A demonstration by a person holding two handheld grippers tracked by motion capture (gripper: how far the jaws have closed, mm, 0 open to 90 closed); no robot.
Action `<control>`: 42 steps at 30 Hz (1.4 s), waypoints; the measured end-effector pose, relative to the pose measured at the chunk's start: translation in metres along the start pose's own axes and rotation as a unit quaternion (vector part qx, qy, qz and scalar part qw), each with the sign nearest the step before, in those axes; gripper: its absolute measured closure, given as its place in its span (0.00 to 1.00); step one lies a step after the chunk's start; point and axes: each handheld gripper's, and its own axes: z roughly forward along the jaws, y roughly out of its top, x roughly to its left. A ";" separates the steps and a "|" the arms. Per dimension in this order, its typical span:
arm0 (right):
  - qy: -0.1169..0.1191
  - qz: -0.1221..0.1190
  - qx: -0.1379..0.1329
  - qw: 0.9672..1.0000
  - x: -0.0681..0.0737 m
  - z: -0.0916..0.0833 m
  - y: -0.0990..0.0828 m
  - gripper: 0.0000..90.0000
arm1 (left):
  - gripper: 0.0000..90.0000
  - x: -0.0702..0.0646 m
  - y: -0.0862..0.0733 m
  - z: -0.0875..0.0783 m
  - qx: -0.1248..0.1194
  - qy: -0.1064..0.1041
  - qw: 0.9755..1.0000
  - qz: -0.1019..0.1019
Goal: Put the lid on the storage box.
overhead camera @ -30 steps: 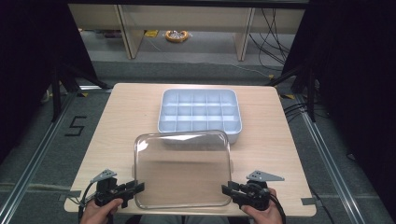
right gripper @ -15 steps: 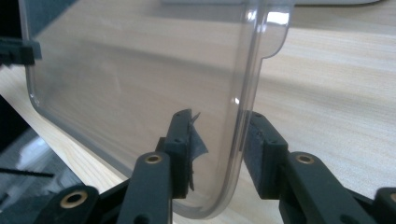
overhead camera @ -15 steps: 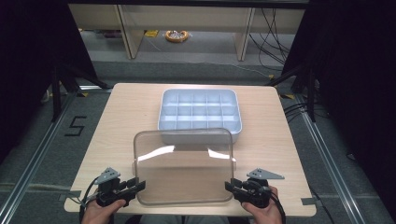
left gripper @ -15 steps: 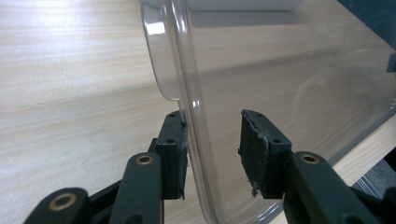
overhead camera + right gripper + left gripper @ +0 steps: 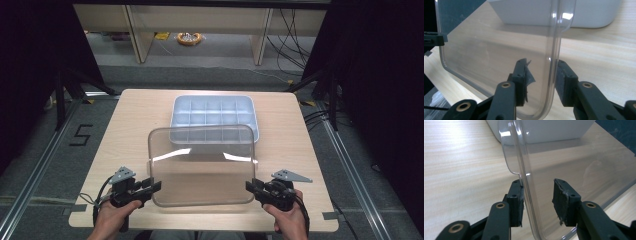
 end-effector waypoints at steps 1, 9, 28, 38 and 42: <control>0.002 0.006 -0.005 1.000 -0.002 0.001 0.003 0.73 | 0.66 0.000 0.002 0.002 -0.002 0.003 1.000 0.000; 0.001 0.018 -0.013 1.000 -0.005 0.000 0.015 0.73 | 0.66 0.000 0.014 0.010 -0.003 -0.002 1.000 -0.002; -0.013 -0.001 -0.051 0.999 -0.022 0.005 0.070 0.71 | 0.65 0.002 0.078 0.025 -0.025 0.010 1.000 0.007; -0.028 0.001 -0.058 0.998 -0.030 0.012 0.098 0.70 | 0.65 0.007 0.107 0.043 -0.029 0.017 0.999 -0.004; -0.036 0.009 -0.061 0.997 -0.037 0.017 0.111 0.69 | 0.64 0.009 0.121 0.053 -0.027 0.018 0.999 -0.013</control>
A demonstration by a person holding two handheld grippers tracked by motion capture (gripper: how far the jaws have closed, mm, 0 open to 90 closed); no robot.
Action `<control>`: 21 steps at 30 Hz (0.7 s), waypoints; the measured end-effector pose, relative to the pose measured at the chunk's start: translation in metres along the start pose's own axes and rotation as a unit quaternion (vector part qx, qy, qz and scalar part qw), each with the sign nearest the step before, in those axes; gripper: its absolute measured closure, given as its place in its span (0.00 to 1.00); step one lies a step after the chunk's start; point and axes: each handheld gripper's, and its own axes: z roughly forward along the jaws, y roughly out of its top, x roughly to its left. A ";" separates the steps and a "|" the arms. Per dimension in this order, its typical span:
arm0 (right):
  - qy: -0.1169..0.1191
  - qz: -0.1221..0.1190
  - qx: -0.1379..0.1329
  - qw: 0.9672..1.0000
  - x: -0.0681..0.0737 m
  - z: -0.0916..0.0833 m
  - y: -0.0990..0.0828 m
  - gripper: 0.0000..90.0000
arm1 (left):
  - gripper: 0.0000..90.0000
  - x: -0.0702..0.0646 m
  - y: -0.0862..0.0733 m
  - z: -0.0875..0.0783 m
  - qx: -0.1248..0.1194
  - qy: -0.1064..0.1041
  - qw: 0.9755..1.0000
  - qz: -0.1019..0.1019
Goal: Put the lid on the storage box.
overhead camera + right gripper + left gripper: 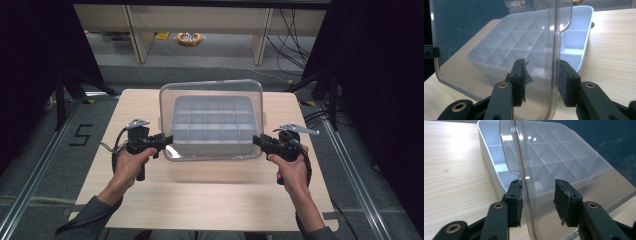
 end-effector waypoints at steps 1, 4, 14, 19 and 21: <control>0.001 0.020 0.003 1.000 0.002 0.001 0.003 0.69 | 0.64 0.000 0.003 0.003 -0.002 0.001 1.000 0.000; -0.007 0.016 -0.002 1.000 -0.004 0.007 0.014 0.69 | 0.63 0.001 0.013 0.009 -0.001 0.004 1.000 -0.002; -0.013 0.030 -0.012 0.999 -0.014 0.020 0.027 0.68 | 0.62 0.004 0.038 0.027 -0.008 0.016 1.000 -0.008; -0.018 0.044 -0.007 0.999 -0.018 0.030 0.029 0.67 | 0.61 0.007 0.043 0.039 -0.006 0.027 0.999 -0.019; -0.021 0.038 -0.007 0.999 -0.023 0.036 0.029 0.66 | 0.60 0.009 0.044 0.042 0.003 0.028 0.999 -0.019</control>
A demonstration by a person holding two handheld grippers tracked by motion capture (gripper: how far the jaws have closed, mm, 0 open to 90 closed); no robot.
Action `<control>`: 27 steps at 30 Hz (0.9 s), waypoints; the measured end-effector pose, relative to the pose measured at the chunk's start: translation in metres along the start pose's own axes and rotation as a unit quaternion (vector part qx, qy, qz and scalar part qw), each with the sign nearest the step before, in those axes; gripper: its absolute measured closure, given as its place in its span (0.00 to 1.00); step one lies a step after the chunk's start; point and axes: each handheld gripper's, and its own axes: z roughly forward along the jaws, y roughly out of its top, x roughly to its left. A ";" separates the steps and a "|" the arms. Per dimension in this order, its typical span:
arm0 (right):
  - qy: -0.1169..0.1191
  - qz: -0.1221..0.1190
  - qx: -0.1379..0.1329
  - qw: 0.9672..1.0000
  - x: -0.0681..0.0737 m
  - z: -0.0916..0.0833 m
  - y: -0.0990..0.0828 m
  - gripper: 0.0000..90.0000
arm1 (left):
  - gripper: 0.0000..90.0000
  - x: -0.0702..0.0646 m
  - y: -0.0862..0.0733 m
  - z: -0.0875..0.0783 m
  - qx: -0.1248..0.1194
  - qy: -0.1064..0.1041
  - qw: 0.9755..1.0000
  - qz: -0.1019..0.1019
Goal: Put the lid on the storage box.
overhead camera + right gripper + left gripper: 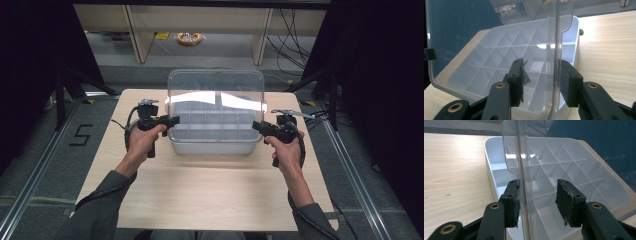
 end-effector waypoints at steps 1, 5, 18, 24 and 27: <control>0.000 0.000 0.000 1.000 0.000 0.000 0.000 0.66 | 0.60 0.001 0.000 0.002 0.000 0.000 1.000 -0.001; -0.005 0.018 0.010 1.000 -0.002 0.007 0.000 0.65 | 0.60 0.005 0.000 0.010 0.003 0.000 1.000 -0.012; -0.014 0.020 0.026 0.999 -0.008 0.025 -0.005 0.63 | 0.57 0.016 -0.005 0.028 0.020 0.005 0.999 -0.039; -0.022 0.048 0.034 0.998 -0.007 0.028 -0.006 0.63 | 0.57 0.018 -0.006 0.034 0.024 0.004 0.999 -0.042; -0.020 0.028 0.030 0.999 -0.013 0.032 -0.007 0.62 | 0.56 0.018 -0.007 0.035 0.026 0.005 0.999 -0.047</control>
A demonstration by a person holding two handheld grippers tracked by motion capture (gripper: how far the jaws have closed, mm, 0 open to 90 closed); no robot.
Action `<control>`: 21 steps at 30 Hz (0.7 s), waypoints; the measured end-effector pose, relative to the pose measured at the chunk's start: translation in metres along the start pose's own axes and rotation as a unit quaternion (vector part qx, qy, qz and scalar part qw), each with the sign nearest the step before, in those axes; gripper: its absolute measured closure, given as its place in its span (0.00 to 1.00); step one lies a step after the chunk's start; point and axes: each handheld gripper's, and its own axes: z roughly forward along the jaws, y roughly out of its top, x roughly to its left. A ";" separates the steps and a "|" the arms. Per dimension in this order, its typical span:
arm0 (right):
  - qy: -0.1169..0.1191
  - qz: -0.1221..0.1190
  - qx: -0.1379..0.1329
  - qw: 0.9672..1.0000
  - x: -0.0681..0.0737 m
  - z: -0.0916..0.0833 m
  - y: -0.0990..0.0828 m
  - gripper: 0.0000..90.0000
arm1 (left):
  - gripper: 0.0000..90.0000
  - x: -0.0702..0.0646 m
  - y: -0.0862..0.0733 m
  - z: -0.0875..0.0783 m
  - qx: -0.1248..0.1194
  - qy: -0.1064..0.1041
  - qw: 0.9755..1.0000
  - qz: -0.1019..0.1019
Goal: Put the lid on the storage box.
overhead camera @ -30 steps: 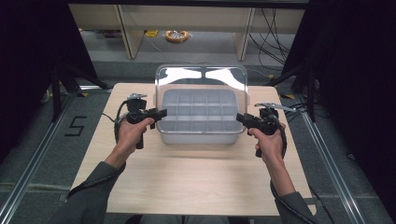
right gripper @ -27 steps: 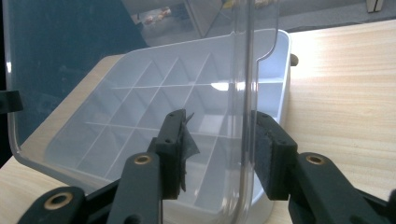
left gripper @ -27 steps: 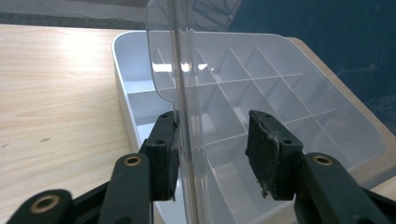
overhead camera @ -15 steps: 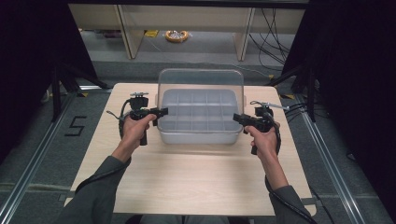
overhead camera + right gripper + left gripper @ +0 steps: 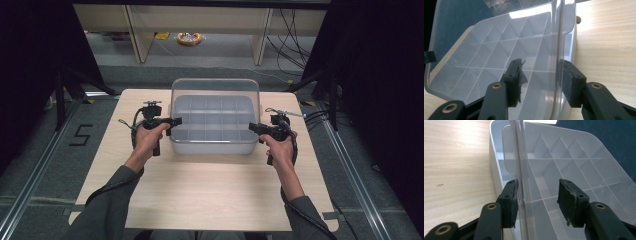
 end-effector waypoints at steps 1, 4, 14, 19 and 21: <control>-0.001 0.003 -0.002 1.000 0.000 0.001 0.000 0.62 | 0.56 0.000 0.000 0.000 0.001 0.000 1.000 -0.001; 0.002 0.010 -0.002 1.000 0.000 0.001 0.000 0.62 | 0.56 0.000 0.000 0.000 0.002 0.000 1.000 -0.002; 0.003 0.009 0.003 1.000 0.003 0.004 0.000 0.61 | 0.55 0.006 -0.002 0.003 0.007 0.002 1.000 -0.014; -0.002 0.041 0.010 0.999 0.002 0.008 -0.002 0.60 | 0.54 0.008 -0.005 0.009 0.013 -0.004 1.000 -0.018; -0.007 0.015 0.005 1.000 -0.003 0.010 -0.003 0.59 | 0.54 0.009 -0.006 0.011 0.010 -0.005 1.000 -0.021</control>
